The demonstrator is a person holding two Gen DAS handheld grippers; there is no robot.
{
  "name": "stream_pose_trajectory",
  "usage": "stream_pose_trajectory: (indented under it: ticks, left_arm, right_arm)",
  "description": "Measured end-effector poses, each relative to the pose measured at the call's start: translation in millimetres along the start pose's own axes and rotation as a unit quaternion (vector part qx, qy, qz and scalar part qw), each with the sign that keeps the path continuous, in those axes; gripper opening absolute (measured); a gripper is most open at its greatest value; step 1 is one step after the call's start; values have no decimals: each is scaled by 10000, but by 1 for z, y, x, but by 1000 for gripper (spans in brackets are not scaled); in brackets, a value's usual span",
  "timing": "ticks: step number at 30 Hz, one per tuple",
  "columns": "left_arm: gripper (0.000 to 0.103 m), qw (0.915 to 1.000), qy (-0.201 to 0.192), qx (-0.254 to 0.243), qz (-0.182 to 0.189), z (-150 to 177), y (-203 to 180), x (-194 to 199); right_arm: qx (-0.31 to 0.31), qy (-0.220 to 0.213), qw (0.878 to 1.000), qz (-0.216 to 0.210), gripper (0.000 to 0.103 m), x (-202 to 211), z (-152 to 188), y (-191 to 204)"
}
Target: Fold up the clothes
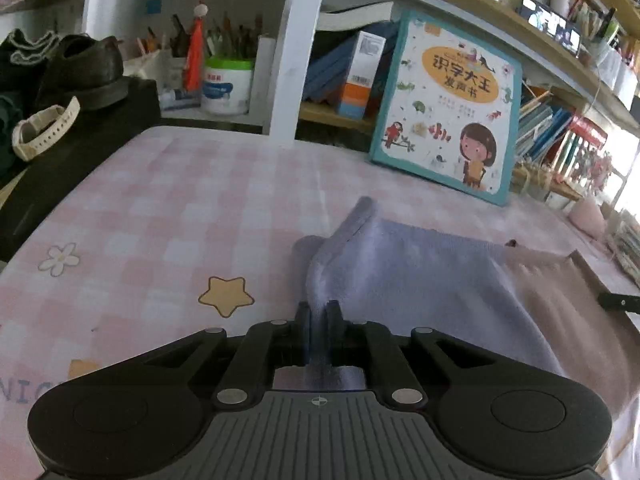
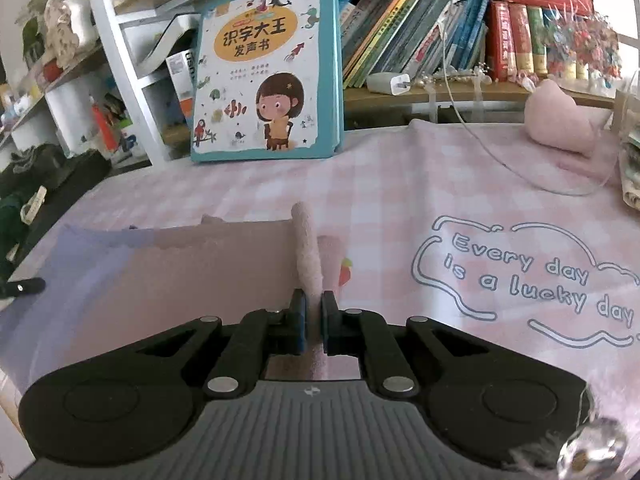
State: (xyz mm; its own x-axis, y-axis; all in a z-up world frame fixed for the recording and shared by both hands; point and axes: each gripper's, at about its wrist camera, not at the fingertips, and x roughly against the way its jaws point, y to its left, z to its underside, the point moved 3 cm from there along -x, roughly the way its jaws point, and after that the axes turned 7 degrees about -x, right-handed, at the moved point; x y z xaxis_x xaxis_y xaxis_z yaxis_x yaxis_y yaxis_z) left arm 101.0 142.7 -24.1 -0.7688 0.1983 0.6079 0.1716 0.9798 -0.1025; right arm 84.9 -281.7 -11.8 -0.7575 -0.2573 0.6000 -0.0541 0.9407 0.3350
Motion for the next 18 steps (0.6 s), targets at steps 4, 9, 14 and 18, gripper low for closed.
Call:
stream_pose_trajectory:
  ticks: [4, 9, 14, 18]
  left_arm:
    - [16, 9992, -286, -163, -214, -5, -5, 13]
    - [58, 9935, -976, 91, -576, -10, -10, 47]
    - [55, 9918, -1264, 108, 163, -2, -32, 70]
    - [56, 9957, -876, -247, 155, 6, -48, 62]
  right_arm:
    - [18, 30, 10000, 23, 9, 1, -1, 2]
    - [47, -27, 9999, 157, 14, 1, -1, 4]
    - [284, -323, 9990, 73, 8, 19, -2, 17]
    - [187, -395, 9990, 74, 8, 25, -5, 15]
